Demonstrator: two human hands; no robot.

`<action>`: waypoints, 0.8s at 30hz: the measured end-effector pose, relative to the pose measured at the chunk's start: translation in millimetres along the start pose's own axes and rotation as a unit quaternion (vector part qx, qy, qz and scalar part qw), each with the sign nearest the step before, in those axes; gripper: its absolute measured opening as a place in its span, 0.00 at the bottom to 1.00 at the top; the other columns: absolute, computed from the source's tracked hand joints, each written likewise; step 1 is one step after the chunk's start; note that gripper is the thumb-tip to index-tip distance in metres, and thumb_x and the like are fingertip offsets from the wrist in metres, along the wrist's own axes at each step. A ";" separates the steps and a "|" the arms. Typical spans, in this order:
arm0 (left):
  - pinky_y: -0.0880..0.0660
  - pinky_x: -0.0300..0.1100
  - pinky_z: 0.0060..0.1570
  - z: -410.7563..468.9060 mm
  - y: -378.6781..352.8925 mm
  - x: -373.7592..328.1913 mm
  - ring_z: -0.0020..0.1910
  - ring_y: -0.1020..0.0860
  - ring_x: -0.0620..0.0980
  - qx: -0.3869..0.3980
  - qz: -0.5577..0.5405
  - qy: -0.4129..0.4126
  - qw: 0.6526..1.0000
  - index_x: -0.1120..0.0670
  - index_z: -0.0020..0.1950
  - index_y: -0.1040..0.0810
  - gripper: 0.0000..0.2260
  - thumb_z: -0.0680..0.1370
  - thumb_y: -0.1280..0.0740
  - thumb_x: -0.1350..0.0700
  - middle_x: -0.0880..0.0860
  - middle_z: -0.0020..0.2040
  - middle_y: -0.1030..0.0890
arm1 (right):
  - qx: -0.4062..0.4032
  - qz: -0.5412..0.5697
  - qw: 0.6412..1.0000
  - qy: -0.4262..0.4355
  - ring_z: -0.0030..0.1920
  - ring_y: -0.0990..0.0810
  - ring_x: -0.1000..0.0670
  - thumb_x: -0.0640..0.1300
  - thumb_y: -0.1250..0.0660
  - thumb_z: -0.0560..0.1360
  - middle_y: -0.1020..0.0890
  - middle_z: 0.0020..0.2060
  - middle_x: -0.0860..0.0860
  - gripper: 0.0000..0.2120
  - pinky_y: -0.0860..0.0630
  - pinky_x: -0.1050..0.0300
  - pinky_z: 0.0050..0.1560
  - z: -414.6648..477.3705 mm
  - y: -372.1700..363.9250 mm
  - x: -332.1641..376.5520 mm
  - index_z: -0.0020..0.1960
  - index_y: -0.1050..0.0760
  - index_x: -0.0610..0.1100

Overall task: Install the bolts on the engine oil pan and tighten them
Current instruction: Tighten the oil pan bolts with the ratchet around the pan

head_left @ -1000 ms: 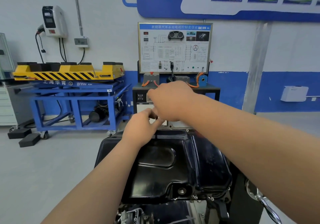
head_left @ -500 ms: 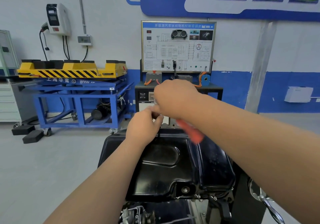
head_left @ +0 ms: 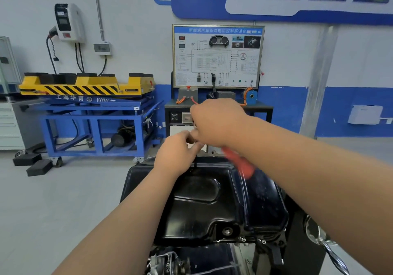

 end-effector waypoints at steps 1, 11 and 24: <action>0.30 0.40 0.32 -0.5 1.1 0.3 0.33 0.25 0.44 -0.007 0.004 0.008 1.000 0.46 0.37 0.29 0.09 0.72 0.36 0.43 0.45 0.34 0.22 | 0.009 0.012 1.000 -0.024 0.31 0.33 0.50 0.55 0.42 0.78 0.36 0.32 0.52 0.12 0.36 0.55 0.33 -1.1 -2.0 0.5 0.47 0.33 0.46; 0.30 0.41 0.39 -1.6 -0.7 -2.8 0.41 0.22 0.47 0.016 0.039 -0.029 0.999 0.48 0.46 0.24 0.04 0.78 0.37 0.51 0.44 0.42 0.20 | 0.017 -0.046 0.996 0.077 0.48 0.24 0.46 0.45 0.39 0.78 0.25 0.46 0.50 0.12 0.26 0.51 0.37 8.1 6.3 -4.0 0.60 0.31 0.47; 0.36 0.32 0.27 -3.3 3.5 -3.9 0.27 0.29 0.38 0.019 -0.007 -0.021 1.000 0.46 0.30 0.35 0.18 0.78 0.35 0.54 0.44 0.25 0.29 | 0.009 -0.036 0.995 0.088 0.46 0.26 0.47 0.48 0.38 0.77 0.26 0.42 0.51 0.08 0.30 0.53 0.34 5.8 8.4 4.2 0.53 0.30 0.45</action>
Point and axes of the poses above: each hand's wrist, its own z-axis towards the middle knuckle, its own y-axis out of the back of the hand, x = y × z, the point moved 4 cm from there along z, towards the middle knuckle
